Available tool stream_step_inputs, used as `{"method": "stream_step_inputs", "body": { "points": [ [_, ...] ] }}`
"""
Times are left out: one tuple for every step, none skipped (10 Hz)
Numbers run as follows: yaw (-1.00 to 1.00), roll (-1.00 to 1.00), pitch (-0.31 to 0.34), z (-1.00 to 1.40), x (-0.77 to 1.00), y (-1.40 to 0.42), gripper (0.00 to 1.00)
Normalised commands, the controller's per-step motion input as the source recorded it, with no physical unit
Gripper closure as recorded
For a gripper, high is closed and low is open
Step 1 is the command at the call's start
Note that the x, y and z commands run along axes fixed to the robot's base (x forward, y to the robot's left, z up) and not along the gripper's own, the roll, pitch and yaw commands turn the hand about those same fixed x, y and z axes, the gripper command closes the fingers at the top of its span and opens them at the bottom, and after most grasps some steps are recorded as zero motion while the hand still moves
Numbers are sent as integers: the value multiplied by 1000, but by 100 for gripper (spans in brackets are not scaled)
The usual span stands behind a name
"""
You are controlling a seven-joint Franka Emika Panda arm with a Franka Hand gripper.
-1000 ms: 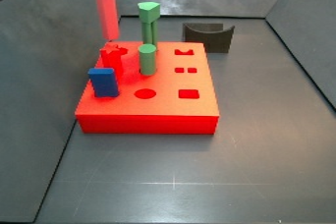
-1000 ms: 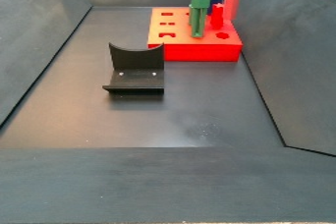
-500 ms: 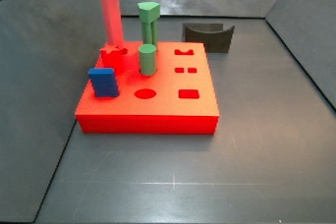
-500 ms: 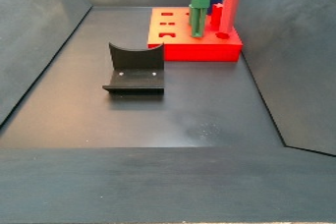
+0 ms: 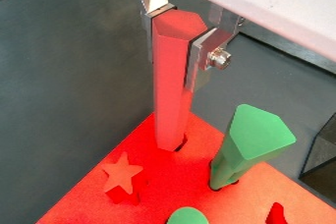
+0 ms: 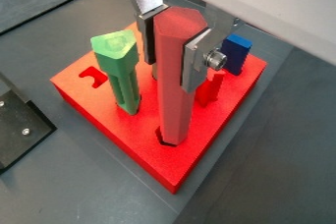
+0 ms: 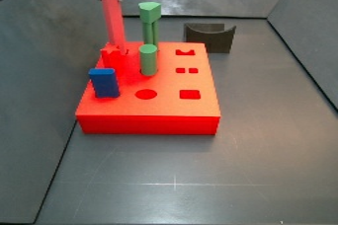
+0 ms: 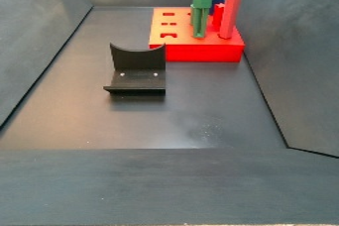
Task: Pick up the hexagon object. Move up. Move to above the board. Insert the hexagon object.
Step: Insert the hexagon object.
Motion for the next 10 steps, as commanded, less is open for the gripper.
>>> {"method": "stream_step_inputs", "body": {
  "points": [
    [-11,-9,-11,-171,-46,197,100],
    [0,-7,-3,-206,0,223,100],
    [0,-26,-20,-234,26,180,100],
    [29,-44,-71,-340,106,57,100],
    [94,-29,-91,-389,143,0,100],
    [174,0,-83,-360,69,0,100],
    [226,4,-83,-360,0,-20,100],
    [326,86,-86,-414,0,-77,100],
    [323,177,-1,-351,0,-189,100],
    [226,127,0,-320,9,-157,100]
  ]
}}
